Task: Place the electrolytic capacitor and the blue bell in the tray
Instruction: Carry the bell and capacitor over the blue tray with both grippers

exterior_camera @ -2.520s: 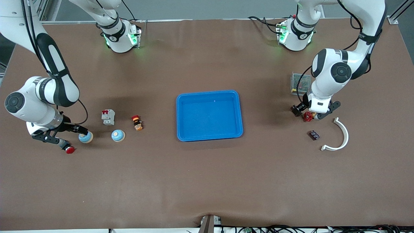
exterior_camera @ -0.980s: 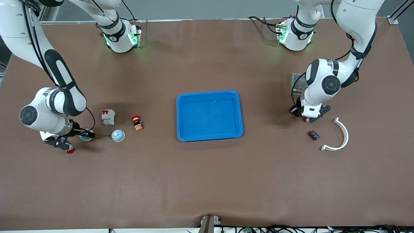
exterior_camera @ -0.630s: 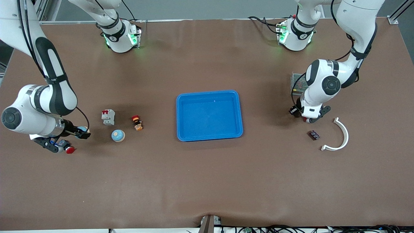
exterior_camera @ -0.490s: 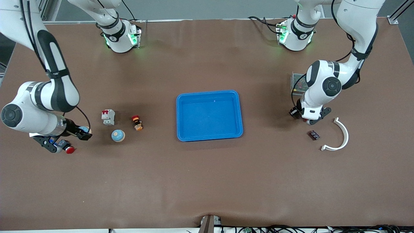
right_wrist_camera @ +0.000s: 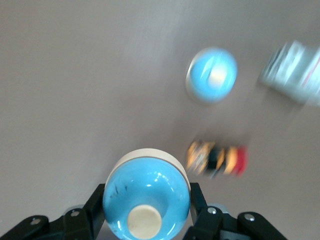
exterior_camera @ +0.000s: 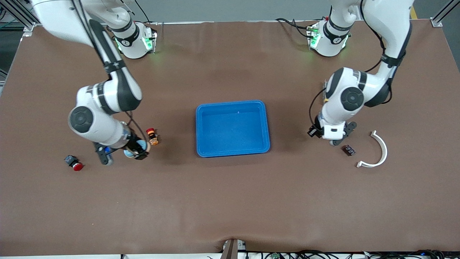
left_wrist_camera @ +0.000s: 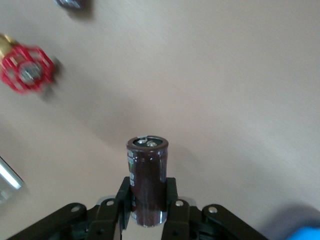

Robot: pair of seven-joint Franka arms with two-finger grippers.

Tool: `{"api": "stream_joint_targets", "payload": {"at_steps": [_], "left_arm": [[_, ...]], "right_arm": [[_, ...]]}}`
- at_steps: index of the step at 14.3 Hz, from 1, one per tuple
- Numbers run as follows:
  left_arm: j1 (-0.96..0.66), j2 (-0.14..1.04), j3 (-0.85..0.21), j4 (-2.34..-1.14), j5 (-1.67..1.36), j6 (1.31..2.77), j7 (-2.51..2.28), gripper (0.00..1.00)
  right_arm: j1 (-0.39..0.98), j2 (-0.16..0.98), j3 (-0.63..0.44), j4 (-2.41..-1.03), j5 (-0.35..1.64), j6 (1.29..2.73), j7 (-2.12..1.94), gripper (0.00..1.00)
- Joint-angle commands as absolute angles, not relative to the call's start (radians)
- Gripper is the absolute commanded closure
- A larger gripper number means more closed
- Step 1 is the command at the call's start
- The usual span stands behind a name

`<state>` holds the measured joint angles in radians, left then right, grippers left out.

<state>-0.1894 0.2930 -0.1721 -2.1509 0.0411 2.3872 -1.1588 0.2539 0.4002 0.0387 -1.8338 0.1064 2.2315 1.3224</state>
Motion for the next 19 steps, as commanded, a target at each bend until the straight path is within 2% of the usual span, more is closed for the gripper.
{"api": "stream_joint_targets", "payload": {"at_steps": [1,9,13,19], "left_arm": [[-0.254,0.317,-0.172,-2.103,0.032,2.361,-1.299,1.0],[-0.466,0.376,-0.172,-2.008,0.029,2.361,-1.58,1.0],[-0.528,0.439,-0.172,-1.987,0.029,2.37,-1.611,1.0],[-0.571,0.477,-0.175,-1.973,0.026,2.388,-1.681,1.0]], "right_arm": [[0.339,0.432,0.026,-1.789,0.135,2.249,1.503,1.0],[0.537,0.644,0.021,-1.566,0.117,2.249,1.864,1.0],[0.577,0.707,0.021,-1.565,0.121,2.339,1.888,1.0],[0.632,0.739,0.02,-1.572,0.117,2.342,1.911,1.0]]}}
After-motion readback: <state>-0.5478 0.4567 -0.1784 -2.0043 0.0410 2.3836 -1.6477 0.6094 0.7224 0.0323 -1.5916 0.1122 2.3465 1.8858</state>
